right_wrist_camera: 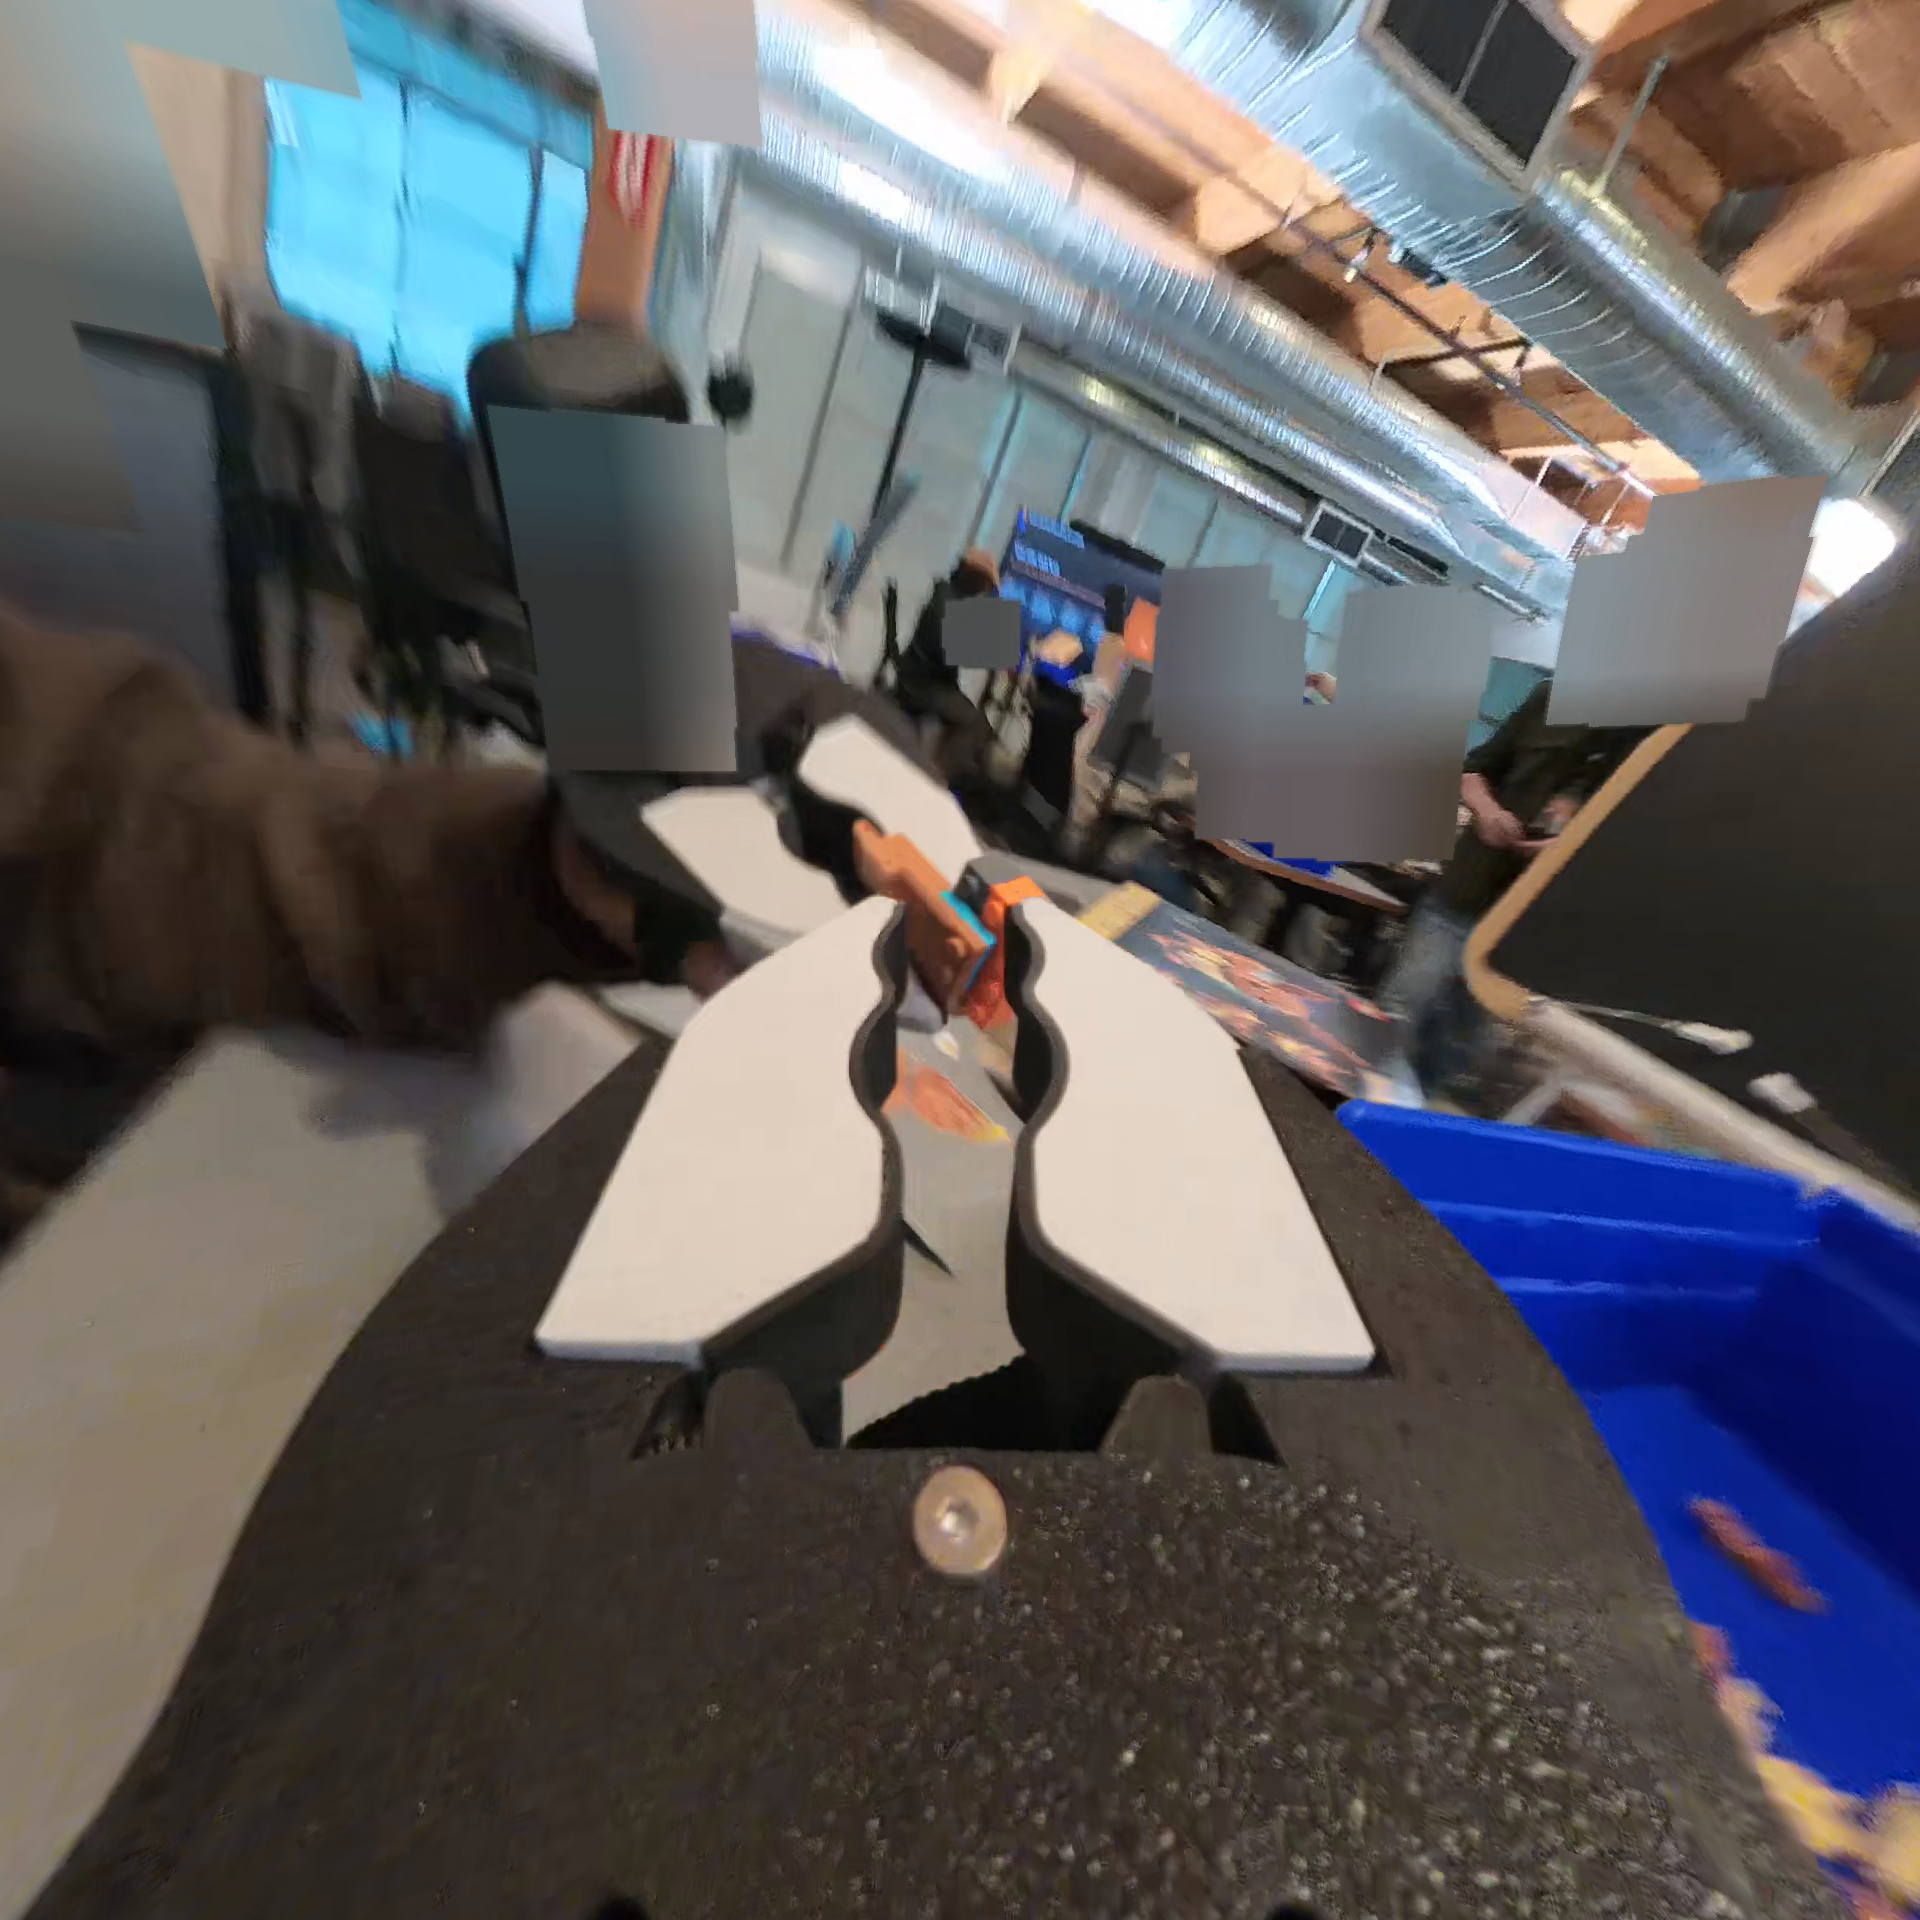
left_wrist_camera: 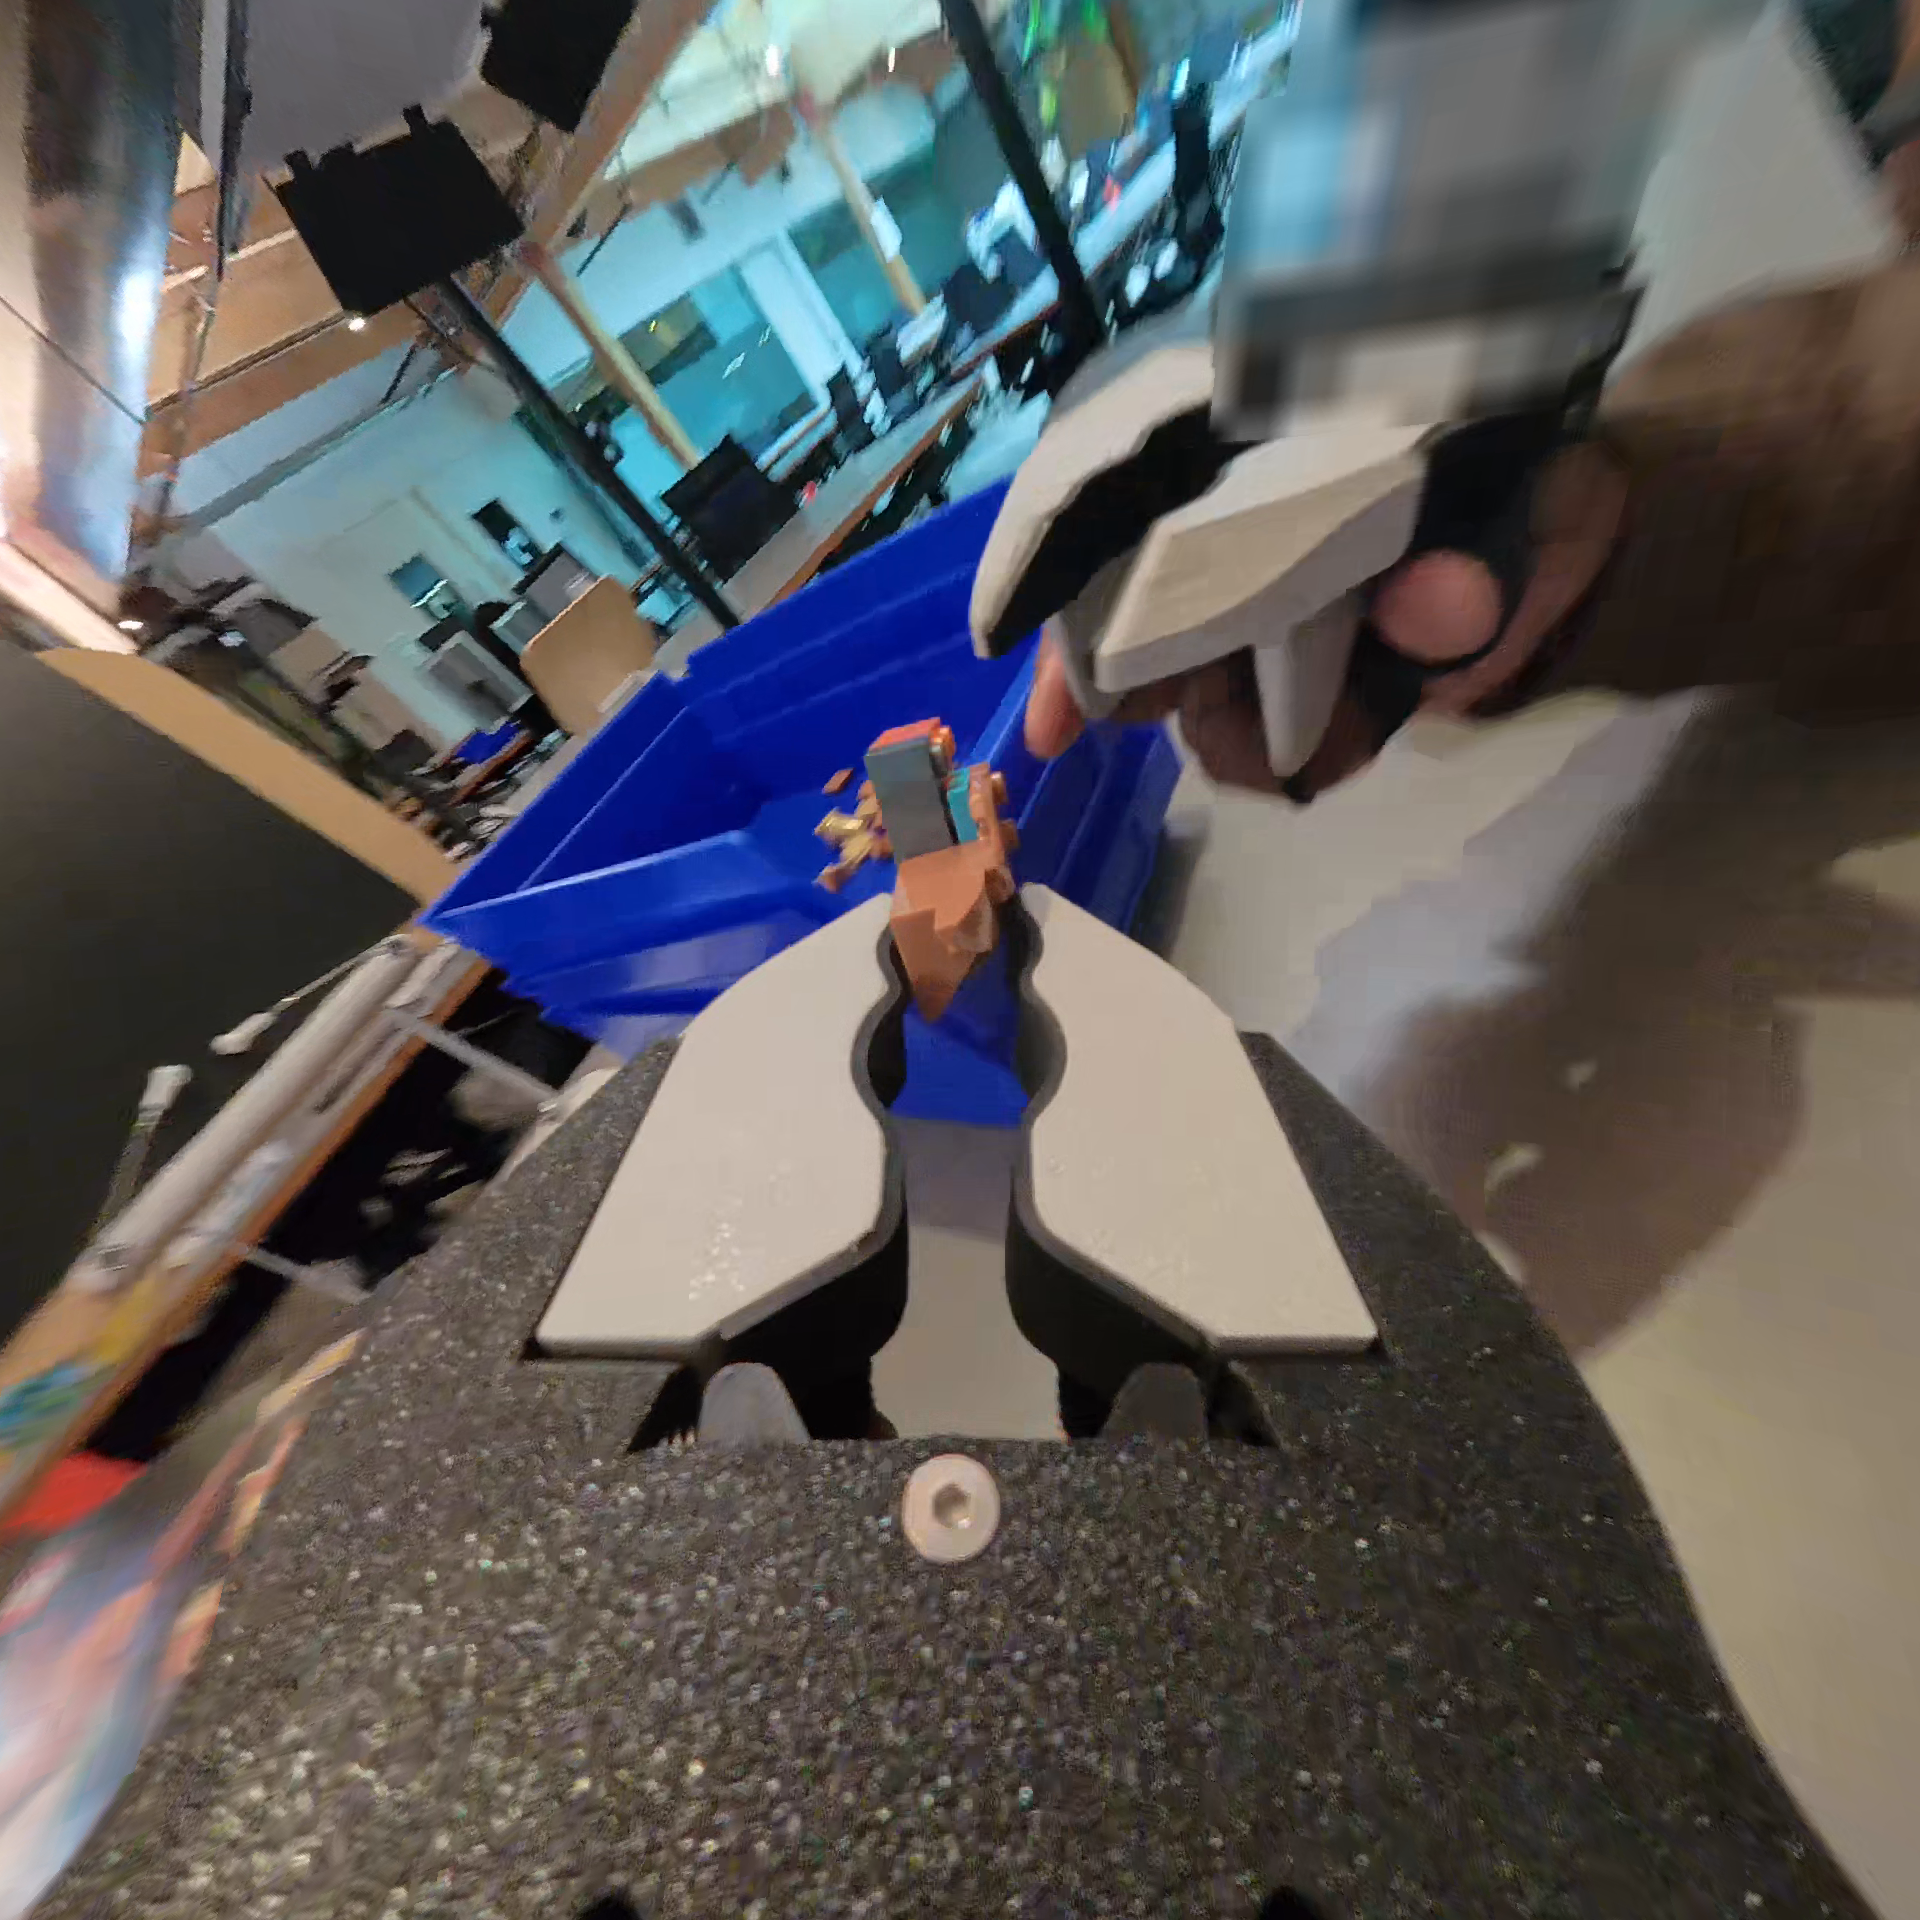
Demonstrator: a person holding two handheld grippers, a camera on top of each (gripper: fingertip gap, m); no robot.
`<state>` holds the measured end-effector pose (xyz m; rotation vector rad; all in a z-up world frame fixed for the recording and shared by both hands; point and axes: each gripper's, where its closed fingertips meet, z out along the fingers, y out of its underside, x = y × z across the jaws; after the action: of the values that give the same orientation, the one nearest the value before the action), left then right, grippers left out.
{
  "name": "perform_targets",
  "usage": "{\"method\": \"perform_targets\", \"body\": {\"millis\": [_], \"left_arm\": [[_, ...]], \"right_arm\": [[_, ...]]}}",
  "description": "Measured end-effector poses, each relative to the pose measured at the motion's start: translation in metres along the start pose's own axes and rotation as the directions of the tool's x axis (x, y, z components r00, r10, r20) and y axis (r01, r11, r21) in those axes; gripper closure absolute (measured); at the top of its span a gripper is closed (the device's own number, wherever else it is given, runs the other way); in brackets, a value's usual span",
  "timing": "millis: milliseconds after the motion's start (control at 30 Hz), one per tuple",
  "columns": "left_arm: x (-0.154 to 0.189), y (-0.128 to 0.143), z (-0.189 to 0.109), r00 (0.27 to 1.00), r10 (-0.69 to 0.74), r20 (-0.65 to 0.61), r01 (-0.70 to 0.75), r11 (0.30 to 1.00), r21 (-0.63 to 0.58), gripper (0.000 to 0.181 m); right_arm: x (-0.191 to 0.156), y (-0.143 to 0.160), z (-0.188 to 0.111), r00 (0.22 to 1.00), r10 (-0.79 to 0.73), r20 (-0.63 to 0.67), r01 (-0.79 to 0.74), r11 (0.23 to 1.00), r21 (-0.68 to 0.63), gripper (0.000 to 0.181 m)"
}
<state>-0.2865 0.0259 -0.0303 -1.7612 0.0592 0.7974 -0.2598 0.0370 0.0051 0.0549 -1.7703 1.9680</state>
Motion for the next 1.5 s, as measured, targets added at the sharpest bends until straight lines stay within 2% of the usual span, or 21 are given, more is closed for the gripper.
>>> {"method": "perform_targets", "body": {"millis": [33, 100, 167, 400, 667, 900, 1100, 1333, 1500], "left_arm": [[-0.001, 0.005, 0.0, 0.998, 0.054, 0.014, -0.053, 0.998, -0.039, 0.165], [0.0, 0.012, 0.001, 0.987, 0.16, 0.03, -0.156, 0.983, -0.098, 0.165], [0.002, 0.021, 0.004, 0.968, 0.247, 0.033, -0.239, 0.958, -0.16, 0.165], [0.011, 0.038, 0.01, 0.892, 0.452, -0.004, -0.438, 0.862, -0.254, 0.165], [0.017, 0.043, 0.012, 0.829, 0.559, -0.029, -0.543, 0.79, -0.285, 0.165], [0.019, 0.044, 0.013, 0.803, 0.594, -0.037, -0.577, 0.762, -0.294, 0.165], [0.02, 0.046, 0.014, 0.788, 0.615, -0.038, -0.596, 0.745, -0.3, 0.165], [0.025, 0.048, 0.014, 0.861, 0.502, -0.079, -0.503, 0.822, -0.266, 0.165], [0.036, 0.055, 0.014, 0.905, 0.392, -0.165, -0.422, 0.875, -0.237, 0.165]], "right_arm": [[-0.005, 0.006, 0.002, 0.994, -0.109, 0.003, 0.109, 0.992, -0.065, 0.164], [-0.012, 0.018, 0.004, 0.945, -0.326, 0.016, 0.323, 0.929, -0.182, 0.167], [-0.015, 0.025, 0.006, 0.889, -0.457, 0.019, 0.448, 0.861, -0.241, 0.17], [-0.022, 0.05, 0.007, 0.85, -0.515, 0.109, 0.519, 0.783, -0.343, 0.172], [-0.026, 0.064, 0.006, 0.8, -0.577, 0.166, 0.592, 0.709, -0.384, 0.177], [-0.028, 0.072, 0.005, 0.77, -0.607, 0.194, 0.625, 0.661, -0.415, 0.176], [-0.028, 0.079, 0.006, 0.717, -0.662, 0.216, 0.675, 0.584, -0.452, 0.173], [-0.029, 0.079, 0.006, 0.642, -0.734, 0.22, 0.734, 0.507, -0.452, 0.176], [-0.035, 0.086, 0.003, 0.585, -0.76, 0.283, 0.786, 0.446, -0.428, 0.176]]}}
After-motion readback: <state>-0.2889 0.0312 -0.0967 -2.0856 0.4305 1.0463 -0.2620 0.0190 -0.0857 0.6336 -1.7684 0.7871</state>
